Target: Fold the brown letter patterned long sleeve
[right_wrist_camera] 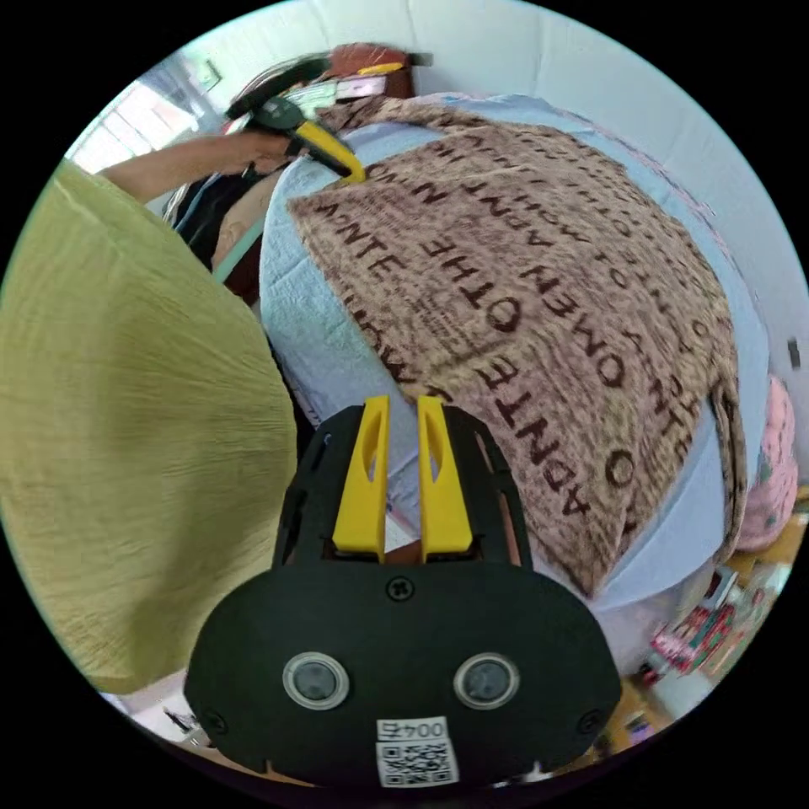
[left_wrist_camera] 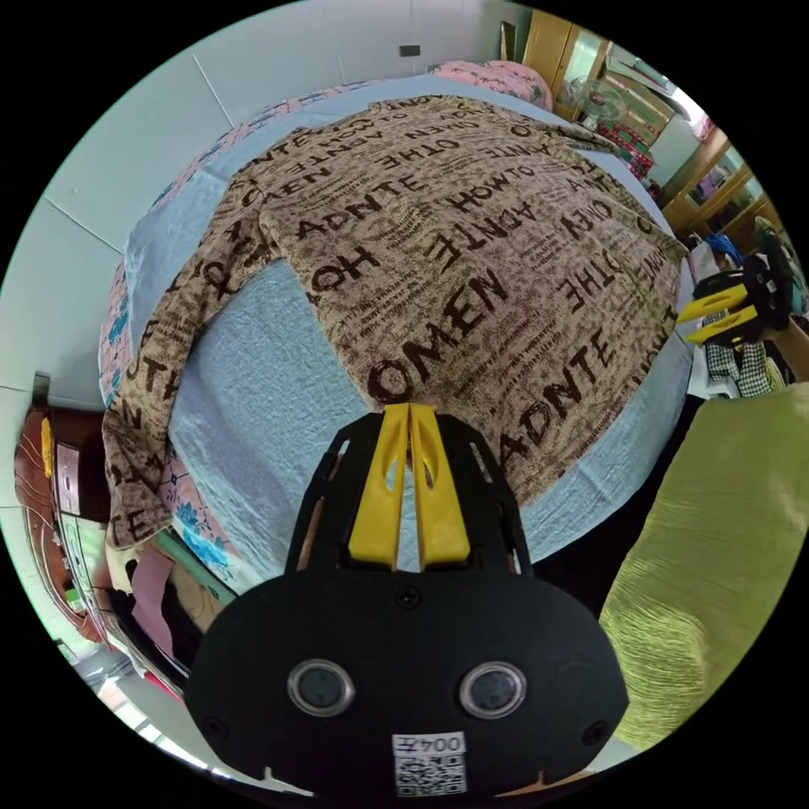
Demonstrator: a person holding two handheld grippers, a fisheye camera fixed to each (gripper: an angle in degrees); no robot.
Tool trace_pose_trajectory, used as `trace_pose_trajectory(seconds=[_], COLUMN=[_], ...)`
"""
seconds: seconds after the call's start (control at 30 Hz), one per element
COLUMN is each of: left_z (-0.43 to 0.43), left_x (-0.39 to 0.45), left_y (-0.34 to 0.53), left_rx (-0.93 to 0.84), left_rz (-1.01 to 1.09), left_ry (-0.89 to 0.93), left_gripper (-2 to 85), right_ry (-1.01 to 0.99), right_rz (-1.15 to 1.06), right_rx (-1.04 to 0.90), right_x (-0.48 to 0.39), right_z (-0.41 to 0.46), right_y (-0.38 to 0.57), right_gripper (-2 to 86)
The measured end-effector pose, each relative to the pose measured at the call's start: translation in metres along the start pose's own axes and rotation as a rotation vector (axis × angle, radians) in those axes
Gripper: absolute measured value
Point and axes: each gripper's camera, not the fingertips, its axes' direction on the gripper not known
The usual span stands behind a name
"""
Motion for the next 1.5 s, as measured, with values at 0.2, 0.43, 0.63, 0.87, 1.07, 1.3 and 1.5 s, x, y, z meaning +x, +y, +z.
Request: trace_pose_trajectory(seconds=[0.2, 0.43, 0.63, 0.87, 1.07, 1.3, 1.5], left_z=[-0.038, -0.009, 0.005, 0.019, 0.025, -0.022, -0.005], left_x=[0.021, 0.059, 0.088, 0.109, 0.114, 0.146, 0.235], left_y=[0.027, 0.039, 0.027, 0.018, 0.014, -0.029, -0.126], left_rx=[0.147, 0.073, 0.021, -0.007, -0.003, 0.116, 0.162], left_rz=[-0.055, -0.038, 0.038, 0.063, 0.027, 0.040, 0.206], left_ry=[0.028, 0.025, -0.004, -0.038, -0.007, 0.036, 0.214], left_gripper=[0.1, 0.1, 0.1, 0.0, 0.0, 0.0, 0.1], right_ry=[0.095, -0.112, -0.165, 0.145, 0.122, 0.021, 0.035], right_rz=[0.666, 1.245, 1.255, 1.068, 1.060, 1.032, 0.960], right_rx=[0.320, 0.510, 0.434, 0.228, 0.141, 0.307, 0.219], right_x=[0.087, 0.173, 0.199, 0.190, 0.202, 0.208, 0.219], right_z=[-0.079, -0.085, -0.082, -0.110, -0.101, -0.123, -0.105], right_y=[0.116, 0.230, 0.212, 0.165, 0.173, 0.178, 0.151], right_gripper=[5.7, 5.9, 7.4, -0.4, 0.5, 6.2, 8.6])
